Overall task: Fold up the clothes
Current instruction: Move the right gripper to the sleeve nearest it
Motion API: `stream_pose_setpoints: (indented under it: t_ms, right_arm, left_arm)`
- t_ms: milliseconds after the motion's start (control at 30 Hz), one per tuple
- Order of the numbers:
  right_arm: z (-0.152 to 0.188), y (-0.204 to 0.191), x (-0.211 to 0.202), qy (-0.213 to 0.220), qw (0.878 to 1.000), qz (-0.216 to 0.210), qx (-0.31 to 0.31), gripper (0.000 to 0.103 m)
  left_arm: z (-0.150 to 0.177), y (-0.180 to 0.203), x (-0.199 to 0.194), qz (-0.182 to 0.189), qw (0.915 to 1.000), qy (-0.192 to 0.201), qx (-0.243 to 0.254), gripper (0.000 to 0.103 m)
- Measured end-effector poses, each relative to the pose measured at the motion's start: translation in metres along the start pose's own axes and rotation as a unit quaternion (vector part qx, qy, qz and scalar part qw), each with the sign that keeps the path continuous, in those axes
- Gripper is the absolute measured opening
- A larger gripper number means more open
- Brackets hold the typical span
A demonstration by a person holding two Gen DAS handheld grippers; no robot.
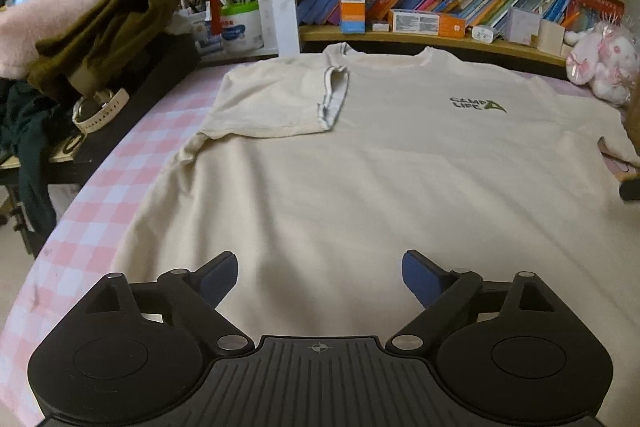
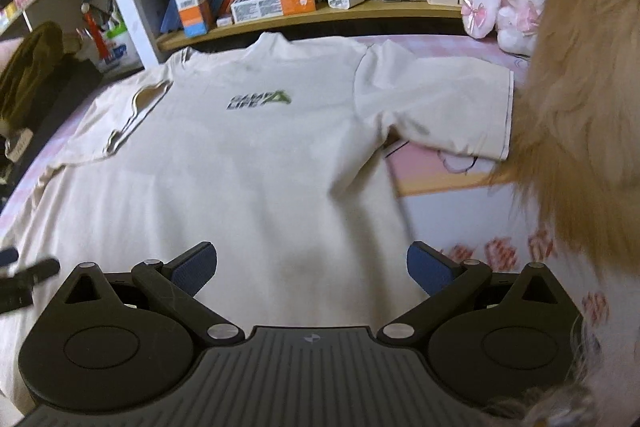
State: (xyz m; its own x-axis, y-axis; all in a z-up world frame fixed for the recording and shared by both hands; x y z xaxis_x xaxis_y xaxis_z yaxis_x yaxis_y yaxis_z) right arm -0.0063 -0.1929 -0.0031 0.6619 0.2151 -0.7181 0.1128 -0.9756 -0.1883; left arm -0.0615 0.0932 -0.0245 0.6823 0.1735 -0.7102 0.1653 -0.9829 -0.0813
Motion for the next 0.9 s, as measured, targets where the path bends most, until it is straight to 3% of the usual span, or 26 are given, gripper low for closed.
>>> stream_pose_setpoints:
  t_ms: [167,333,467,667,900]
  right_arm:
    - [-0.022,0.042,0.016,-0.014,0.998,-0.042,0.041,0.102]
    - [-0.038,0.077,0.035,-0.038,0.993,-0.072,0.086,0.099]
    - [-0.045,0.095,0.048,-0.055,0.984,-0.099,0.134,0.089]
    - [-0.065,0.112,0.066,-0.040,0.976,-0.103,0.188,0.079]
    - [-0.086,0.141,0.079,-0.009,0.959,-0.043,0.278,0.072]
  left_arm:
    - [0.004,0.026,-0.010,-0.043,0.9991,0.003,0.000,0.092]
    - [0.003,0.022,-0.016,-0.103,0.9946,-0.007,-0.007,0.092]
    - [0.001,0.014,-0.026,-0.147,0.9890,-0.004,-0.016,0.093]
    - [0.012,0.010,-0.028,-0.145,0.9883,-0.029,-0.036,0.093]
    - [0.025,0.002,-0.030,-0.137,0.9885,-0.043,-0.047,0.093]
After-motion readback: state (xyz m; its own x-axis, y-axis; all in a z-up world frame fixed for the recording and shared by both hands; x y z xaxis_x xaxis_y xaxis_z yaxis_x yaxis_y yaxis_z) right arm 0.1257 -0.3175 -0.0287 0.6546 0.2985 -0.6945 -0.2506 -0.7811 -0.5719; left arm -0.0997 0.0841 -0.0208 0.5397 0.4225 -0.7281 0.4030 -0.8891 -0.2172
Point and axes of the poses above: each gripper's, at about its wrist camera, not at the fingertips, and x roughly the way its jaws point, y to its right, z to its underside, the point moved 2 cm from there along x, roughly the way its jaws point, and after that the axes turned 1 degree about x, right-handed, at the moved point
